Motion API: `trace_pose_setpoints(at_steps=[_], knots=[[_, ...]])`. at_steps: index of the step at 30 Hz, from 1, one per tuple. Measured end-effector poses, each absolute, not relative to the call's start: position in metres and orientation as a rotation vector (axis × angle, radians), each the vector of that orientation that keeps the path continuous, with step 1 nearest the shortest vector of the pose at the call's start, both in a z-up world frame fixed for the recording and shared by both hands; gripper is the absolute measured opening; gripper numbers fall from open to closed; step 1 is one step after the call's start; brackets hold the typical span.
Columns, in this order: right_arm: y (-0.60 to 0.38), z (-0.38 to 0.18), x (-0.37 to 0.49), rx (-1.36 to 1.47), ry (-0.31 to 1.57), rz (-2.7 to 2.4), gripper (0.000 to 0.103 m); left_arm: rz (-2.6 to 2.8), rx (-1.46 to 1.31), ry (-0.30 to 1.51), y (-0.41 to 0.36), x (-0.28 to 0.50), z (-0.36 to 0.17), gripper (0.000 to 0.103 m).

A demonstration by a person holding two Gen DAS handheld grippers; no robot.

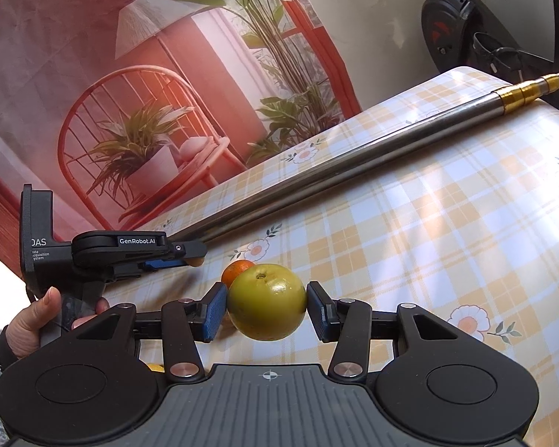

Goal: Organize fruits
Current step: 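Carry the kiwi and green citrus over the white plate with both tools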

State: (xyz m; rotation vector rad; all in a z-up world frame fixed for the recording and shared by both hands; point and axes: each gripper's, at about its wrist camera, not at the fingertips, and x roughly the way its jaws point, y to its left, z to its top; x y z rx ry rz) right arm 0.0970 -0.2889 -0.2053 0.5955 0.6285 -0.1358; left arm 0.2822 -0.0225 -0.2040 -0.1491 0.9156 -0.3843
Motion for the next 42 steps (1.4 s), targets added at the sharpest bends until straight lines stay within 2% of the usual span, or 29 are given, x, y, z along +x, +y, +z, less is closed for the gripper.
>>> trace_pose_setpoints(at_steps=[10, 20, 29, 37, 42], knots=[[-0.265, -0.187, 0.08, 0.571, 0.616, -0.075, 0.043, -0.455, -0.114, 0.868, 0.013, 0.195, -0.169, 0.027], [-0.246, -0.18, 0.065, 0.55, 0.629, -0.048, 0.043, -0.483, -0.137, 0.917, 0.036, 0.126, -0.179, 0.027], [-0.232, -0.177, 0.06, 0.526, 0.653, -0.011, 0.043, -0.523, -0.008, 0.914, 0.023, 0.106, -0.188, 0.027], [-0.225, -0.179, 0.062, 0.502, 0.694, 0.014, 0.044, -0.528, -0.002, 0.935, 0.024, 0.105, -0.19, 0.027], [-0.219, -0.184, 0.064, 0.491, 0.727, 0.026, 0.044, -0.542, -0.047, 0.931, 0.029, 0.105, -0.186, 0.033]])
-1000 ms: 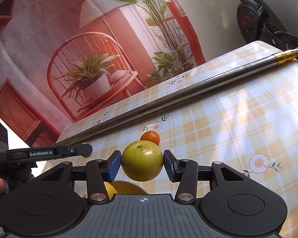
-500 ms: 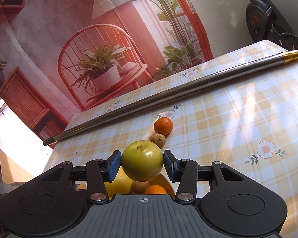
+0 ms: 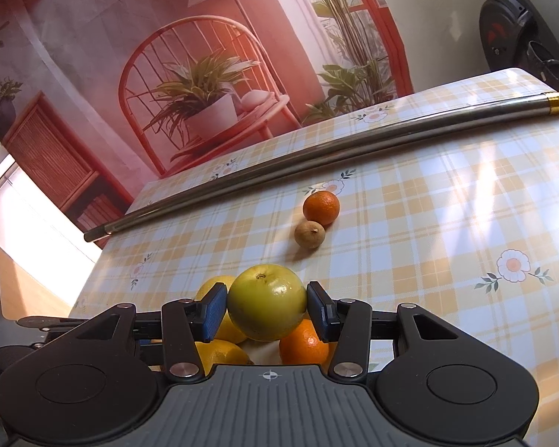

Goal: Organize fruits
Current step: 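Carry the kiwi and green citrus over the white plate with both tools, then lower the kiwi and green citrus onto the plate and open both tools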

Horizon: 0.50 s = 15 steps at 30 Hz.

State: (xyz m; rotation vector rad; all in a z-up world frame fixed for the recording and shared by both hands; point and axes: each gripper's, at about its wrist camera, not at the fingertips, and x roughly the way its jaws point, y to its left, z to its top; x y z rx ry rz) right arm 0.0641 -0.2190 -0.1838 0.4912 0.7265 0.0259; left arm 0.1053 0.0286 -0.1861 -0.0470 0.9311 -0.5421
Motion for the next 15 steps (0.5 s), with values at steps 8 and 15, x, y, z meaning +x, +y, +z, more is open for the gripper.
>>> trace_pose_setpoints(at_steps=[8, 15], knots=[[-0.208, -0.19, 0.067, 0.457, 0.776, 0.047, 0.044, -0.486, -0.106, 0.878, 0.038, 0.107, -0.176, 0.043], [-0.202, -0.189, 0.069, 0.439, 0.793, 0.061, 0.044, -0.412, -0.087, 0.837, 0.039, 0.107, -0.172, 0.048]])
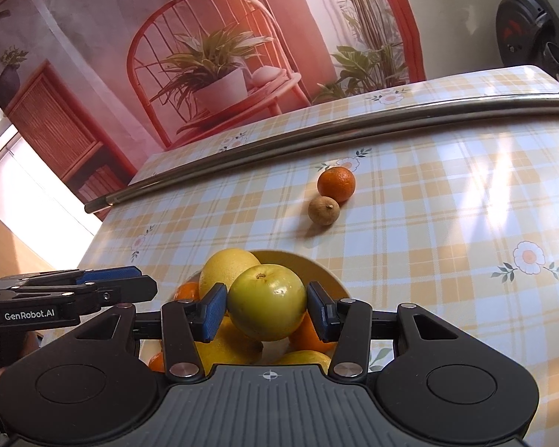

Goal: Organize fruits
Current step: 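Lower the kiwi and green citrus onto the plate and open both tools, then grasp the last brown kiwi on the table with the right tool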

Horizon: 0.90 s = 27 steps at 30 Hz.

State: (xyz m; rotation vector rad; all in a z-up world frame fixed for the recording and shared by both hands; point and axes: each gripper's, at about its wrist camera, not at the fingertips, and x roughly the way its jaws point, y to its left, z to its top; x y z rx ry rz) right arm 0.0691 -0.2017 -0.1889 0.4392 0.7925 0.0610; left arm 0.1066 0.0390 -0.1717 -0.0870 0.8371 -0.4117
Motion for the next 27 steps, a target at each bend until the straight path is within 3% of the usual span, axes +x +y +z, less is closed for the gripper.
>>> trace_pose_setpoints(at_steps=[6, 23, 27], knots=[[-0.199, -0.187, 0.07, 0.431, 0.797, 0.069, 0.045, -0.371, -0.074, 0.827, 0.041, 0.102, -0.171, 0.051], [-0.221, -0.158, 0.059, 0.38, 0.645, -0.067, 0.047, -0.205, -0.128, 0.712, 0.051, 0.101, -0.145, 0.087], [-0.226, -0.157, 0.061, 0.339, 0.637, -0.104, 0.047, -0.167, -0.1, 0.723, 0.049, 0.11, -0.139, 0.089]])
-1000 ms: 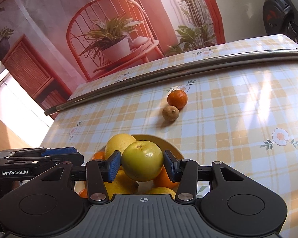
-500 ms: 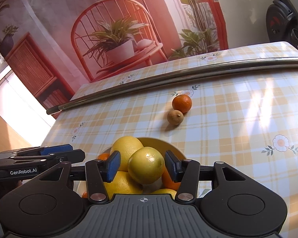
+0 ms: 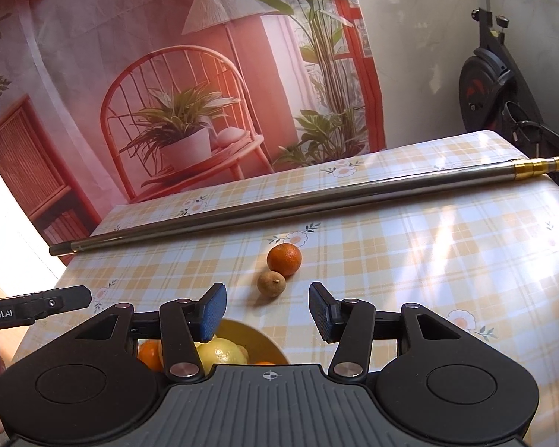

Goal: Organize fruits
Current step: 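Grasp the last brown kiwi on the table with the right tool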

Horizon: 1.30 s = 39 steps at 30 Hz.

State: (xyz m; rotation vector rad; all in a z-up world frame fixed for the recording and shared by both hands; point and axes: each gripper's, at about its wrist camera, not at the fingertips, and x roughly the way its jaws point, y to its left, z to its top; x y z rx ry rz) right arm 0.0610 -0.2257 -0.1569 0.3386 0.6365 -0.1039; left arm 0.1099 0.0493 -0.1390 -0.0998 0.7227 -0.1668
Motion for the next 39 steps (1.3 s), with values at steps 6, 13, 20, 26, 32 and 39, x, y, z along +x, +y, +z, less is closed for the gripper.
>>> trace_pose_setpoints(at_steps=[6, 13, 20, 26, 32, 39], knots=[[-0.228, -0.16, 0.076, 0.272, 0.642, -0.087, 0.047, -0.148, -0.098, 0.712, 0.05, 0.117, -0.134, 0.09], [-0.235, -0.17, 0.104, 0.298, 0.654, -0.042, 0.046, -0.151, -0.036, 0.682, 0.045, 0.12, -0.134, 0.09], [-0.237, -0.194, 0.148, 0.298, 0.769, 0.001, 0.043, -0.145, -0.072, 0.677, 0.049, 0.125, -0.132, 0.09], [-0.237, -0.211, 0.172, 0.312, 0.839, -0.011, 0.041, -0.128, -0.061, 0.685, 0.048, 0.128, -0.135, 0.09], [-0.237, -0.223, 0.184, 0.353, 0.886, -0.014, 0.035, -0.144, -0.051, 0.713, 0.046, 0.134, -0.138, 0.089], [-0.236, -0.228, 0.189, 0.36, 0.901, -0.01, 0.027, -0.162, -0.046, 0.724, 0.044, 0.135, -0.141, 0.089]])
